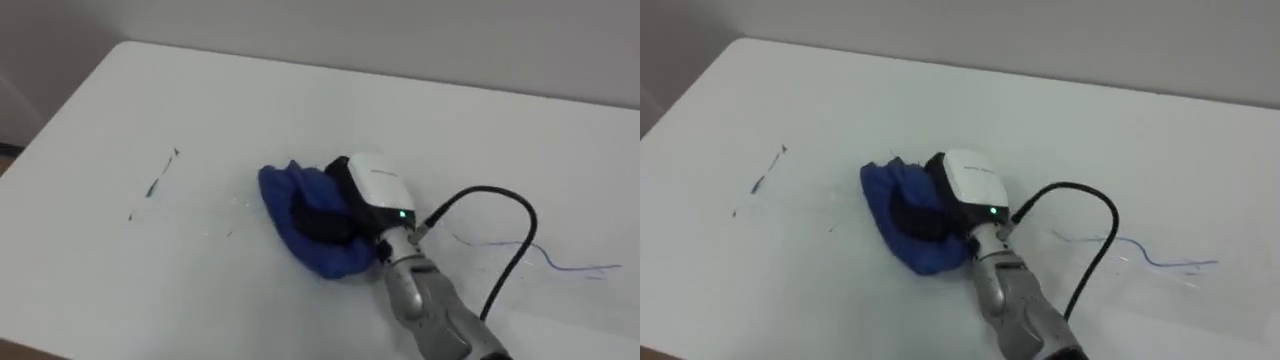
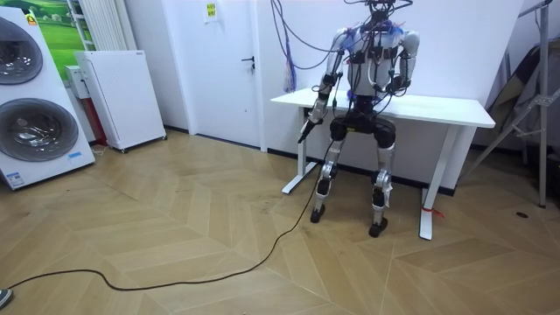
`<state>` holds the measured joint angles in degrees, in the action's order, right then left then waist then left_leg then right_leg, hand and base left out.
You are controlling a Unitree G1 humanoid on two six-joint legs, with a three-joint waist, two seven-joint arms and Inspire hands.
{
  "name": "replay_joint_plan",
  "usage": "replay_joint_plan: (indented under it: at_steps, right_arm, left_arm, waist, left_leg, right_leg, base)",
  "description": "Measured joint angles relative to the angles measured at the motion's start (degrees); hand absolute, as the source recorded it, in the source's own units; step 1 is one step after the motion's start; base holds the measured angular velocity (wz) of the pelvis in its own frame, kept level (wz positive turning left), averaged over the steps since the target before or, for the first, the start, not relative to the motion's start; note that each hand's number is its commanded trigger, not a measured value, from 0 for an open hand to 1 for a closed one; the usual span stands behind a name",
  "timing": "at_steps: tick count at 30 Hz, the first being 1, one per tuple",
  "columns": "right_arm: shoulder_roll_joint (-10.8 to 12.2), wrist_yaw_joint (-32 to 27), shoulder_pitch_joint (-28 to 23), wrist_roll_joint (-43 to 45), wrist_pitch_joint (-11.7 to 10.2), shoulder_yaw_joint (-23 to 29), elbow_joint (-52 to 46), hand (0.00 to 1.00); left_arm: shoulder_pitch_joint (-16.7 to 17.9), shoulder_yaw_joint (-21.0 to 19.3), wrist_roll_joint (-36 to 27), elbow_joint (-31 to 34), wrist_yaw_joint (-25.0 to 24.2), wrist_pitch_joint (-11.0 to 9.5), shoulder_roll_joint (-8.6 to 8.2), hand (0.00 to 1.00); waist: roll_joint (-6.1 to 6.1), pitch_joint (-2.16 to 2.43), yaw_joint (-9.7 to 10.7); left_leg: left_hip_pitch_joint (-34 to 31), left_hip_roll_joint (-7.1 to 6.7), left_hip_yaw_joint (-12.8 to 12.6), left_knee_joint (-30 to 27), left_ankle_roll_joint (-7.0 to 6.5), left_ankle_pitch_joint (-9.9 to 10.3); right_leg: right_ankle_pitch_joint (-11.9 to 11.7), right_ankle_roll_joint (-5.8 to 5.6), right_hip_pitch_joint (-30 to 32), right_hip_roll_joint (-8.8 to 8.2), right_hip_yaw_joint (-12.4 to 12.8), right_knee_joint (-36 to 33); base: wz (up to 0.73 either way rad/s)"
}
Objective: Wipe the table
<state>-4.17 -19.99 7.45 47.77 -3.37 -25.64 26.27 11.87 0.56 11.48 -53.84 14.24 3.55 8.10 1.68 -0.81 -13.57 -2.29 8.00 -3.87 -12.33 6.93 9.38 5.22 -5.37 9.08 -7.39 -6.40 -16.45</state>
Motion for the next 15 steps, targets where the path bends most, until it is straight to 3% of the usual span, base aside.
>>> replay_joint_plan:
  at_steps: [1,2,4,6,7,9,12,15]
  right_arm:
    - [-0.9,-1.6,-2.2,0.0,-1.3,1.0,-0.2,1.00]
    - [-1.2,-2.7,-3.6,0.0,-2.3,2.1,-0.2,1.00]
    - [-3.7,-9.1,-11.4,-0.4,-5.6,7.8,-0.4,1.00]
    - [-6.7,-14.4,-18.2,-3.0,-7.5,12.0,-1.0,1.00]
    - [-7.9,-17.8,-22.6,-5.1,-8.5,15.3,-1.0,1.00]
    - [-9.1,-21.6,-27.1,-8.4,-9.8,19.6,0.0,1.00]
    - [-10.5,-24.6,-28.9,-13.0,-10.9,23.3,2.8,1.00]
    - [-10.4,-24.6,-28.0,-13.3,-10.3,24.0,4.4,1.00]
  left_arm:
    - [0.8,-0.4,0.2,0.0,0.0,-0.1,-0.10,0.00]
    - [1.2,-0.7,0.6,0.0,0.0,-0.1,-0.08,0.00]
    - [1.8,-3.4,1.9,-0.1,0.0,-0.8,0.61,0.00]
    - [2.0,-5.4,3.9,0.8,0.1,-1.0,1.78,0.00]
    - [2.2,-6.9,5.7,1.4,0.2,-1.1,2.26,0.00]
    - [2.4,-7.6,6.4,1.7,0.3,-1.2,2.74,0.00]
    - [2.0,-7.5,6.3,1.8,0.8,-1.4,2.92,0.00]
    - [2.6,-6.8,5.9,2.4,1.2,-1.4,2.91,0.00]
  waist:
    - [-0.39,0.27,2.1]
    - [-0.58,0.23,3.3]
    - [-1.97,0.76,7.5]
    - [-3.22,1.02,8.8]
    - [-3.71,1.41,9.7]
    - [-3.70,1.52,10.7]
    - [-3.62,1.58,11.5]
    - [-3.39,1.63,11.3]
  left_leg:
    - [0.5,-0.74,0.0,0.1,-0.43,0.0]
    - [0.8,-1.03,0.0,0.1,-0.67,0.0]
    - [2.3,-2.41,-0.1,0.5,-1.59,0.1]
    - [3.7,-3.24,-0.1,1.0,-2.35,0.6]
    - [4.1,-3.65,-0.1,1.0,-2.85,1.1]
    - [4.8,-4.33,-0.1,0.9,-3.64,1.8]
    - [5.1,-5.39,-0.1,0.6,-4.81,2.4]
    - [6.1,-5.60,-0.8,0.8,-5.67,3.0]
  right_leg:
    - [0.3,-0.46,-1.2,-0.60,0.0,0.7]
    - [0.4,-0.59,-2.2,-0.69,0.0,1.3]
    - [1.0,-1.59,-5.8,-1.50,0.0,3.9]
    - [1.1,-1.89,-8.1,-1.80,0.0,4.8]
    - [1.1,-2.03,-9.4,-1.82,0.1,5.3]
    - [1.1,-2.04,-10.6,-1.61,0.1,5.7]
    - [1.0,-1.90,-10.7,-1.29,0.0,5.6]
    - [0.5,-1.09,-11.2,-0.06,-1.0,5.8]
  base:
    - [0.49]
    - [0.58]
    - [0.61]
    - [0.23]
    - [0.11]
    - [0.02]
    - [-0.06]
    - [-0.18]
